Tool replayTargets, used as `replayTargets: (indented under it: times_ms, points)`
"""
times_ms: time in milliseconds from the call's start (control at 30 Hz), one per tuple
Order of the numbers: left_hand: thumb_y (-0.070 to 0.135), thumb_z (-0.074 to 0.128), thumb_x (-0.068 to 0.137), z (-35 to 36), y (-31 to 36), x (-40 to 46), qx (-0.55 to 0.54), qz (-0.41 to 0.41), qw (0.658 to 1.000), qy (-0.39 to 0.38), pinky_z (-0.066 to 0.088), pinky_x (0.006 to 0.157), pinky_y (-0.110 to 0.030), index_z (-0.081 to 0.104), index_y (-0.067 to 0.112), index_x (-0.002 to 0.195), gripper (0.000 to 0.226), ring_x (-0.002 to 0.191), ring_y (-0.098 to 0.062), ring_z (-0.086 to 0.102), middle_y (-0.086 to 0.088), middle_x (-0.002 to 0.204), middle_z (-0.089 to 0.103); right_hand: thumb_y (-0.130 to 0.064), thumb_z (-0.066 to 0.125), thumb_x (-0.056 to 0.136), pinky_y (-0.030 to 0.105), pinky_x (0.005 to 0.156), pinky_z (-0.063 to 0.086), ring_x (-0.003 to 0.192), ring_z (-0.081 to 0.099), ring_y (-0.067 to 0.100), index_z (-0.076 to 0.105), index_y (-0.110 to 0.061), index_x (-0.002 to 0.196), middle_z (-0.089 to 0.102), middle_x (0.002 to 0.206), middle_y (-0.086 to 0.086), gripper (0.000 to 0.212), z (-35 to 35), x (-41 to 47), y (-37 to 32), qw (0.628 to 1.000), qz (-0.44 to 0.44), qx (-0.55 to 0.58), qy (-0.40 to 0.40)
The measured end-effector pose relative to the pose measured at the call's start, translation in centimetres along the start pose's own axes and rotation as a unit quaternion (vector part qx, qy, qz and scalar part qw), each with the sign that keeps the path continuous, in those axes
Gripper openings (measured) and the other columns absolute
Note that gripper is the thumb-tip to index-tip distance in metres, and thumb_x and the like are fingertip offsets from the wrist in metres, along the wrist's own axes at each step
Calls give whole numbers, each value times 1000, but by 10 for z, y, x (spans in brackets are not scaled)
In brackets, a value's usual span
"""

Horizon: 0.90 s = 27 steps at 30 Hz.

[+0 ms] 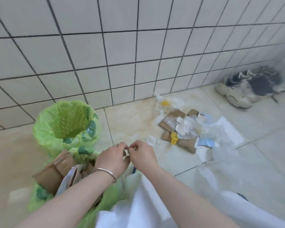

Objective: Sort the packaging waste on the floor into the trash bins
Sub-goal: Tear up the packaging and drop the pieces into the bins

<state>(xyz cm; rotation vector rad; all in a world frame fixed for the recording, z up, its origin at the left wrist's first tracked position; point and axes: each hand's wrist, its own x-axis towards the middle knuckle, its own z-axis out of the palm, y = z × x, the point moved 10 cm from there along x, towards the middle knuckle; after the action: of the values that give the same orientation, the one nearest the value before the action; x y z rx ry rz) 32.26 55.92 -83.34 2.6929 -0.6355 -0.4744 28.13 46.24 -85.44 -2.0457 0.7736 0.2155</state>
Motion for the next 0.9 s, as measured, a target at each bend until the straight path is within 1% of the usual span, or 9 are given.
replayTargets:
  times_ms: [67,200,300,433,500,600,667,767,900]
  points:
    - [26,51,84,17,32,26,-26,3,999,-20,48,81,-28,57,30,112,29,103,-19,63,10,107,68,-23,48,85,29,68,45,96,63,25,65,-19,99,68,104,4,22,-34,16,26,999,25,26,29]
    - [24,52,82,61,97,86,-58,38,995,-69,52,85,-32,63,30,102,24,100,-21,64,6,103,71,-21,46,87,33,77,49,91,60,23,65,-17,102,69,104,5,25,-89,52,85,993,72,61,77]
    - [25,53,83,100,136,119,-61,58,991,-107,51,86,-31,64,30,103,24,99,-20,64,6,102,70,-20,44,86,36,75,51,90,61,25,65,-18,98,70,101,7,24,-114,75,134,987,114,75,87]
    - [27,54,83,148,169,159,-67,65,983,-160,51,88,-30,64,28,103,23,99,-19,64,5,101,69,-17,45,85,29,68,45,80,56,18,65,-17,94,70,95,4,23,-144,113,186,979,157,88,101]
    - [25,55,83,167,178,178,-88,53,980,-172,51,89,-30,65,26,103,21,98,-18,64,4,97,68,-17,44,85,27,66,43,80,55,19,66,-15,96,66,92,2,25,-151,131,203,976,174,86,97]
    - [22,54,86,192,188,198,-118,32,974,-189,49,85,-27,65,22,104,20,92,-17,62,5,88,61,-18,45,86,31,73,47,89,59,22,65,-15,100,67,97,3,25,-156,158,219,976,184,80,80]
    - [22,53,87,207,190,212,-125,18,972,-198,48,82,-27,66,23,103,21,89,-18,61,5,87,61,-18,46,86,31,74,47,84,58,21,64,-17,96,64,92,1,20,-160,178,229,976,190,72,75]
    - [17,50,88,224,184,236,-135,-17,970,-202,49,83,-27,66,24,102,23,95,-19,63,1,97,66,-17,45,85,31,71,47,71,54,17,58,-21,87,61,86,-2,14,-168,204,244,975,200,68,66]
    - [19,49,88,237,170,271,-139,-91,972,-166,51,85,-29,63,31,86,18,97,-23,63,-1,103,68,-14,45,86,32,77,48,84,56,19,65,-15,96,62,89,-1,22,-188,231,259,975,200,57,76]
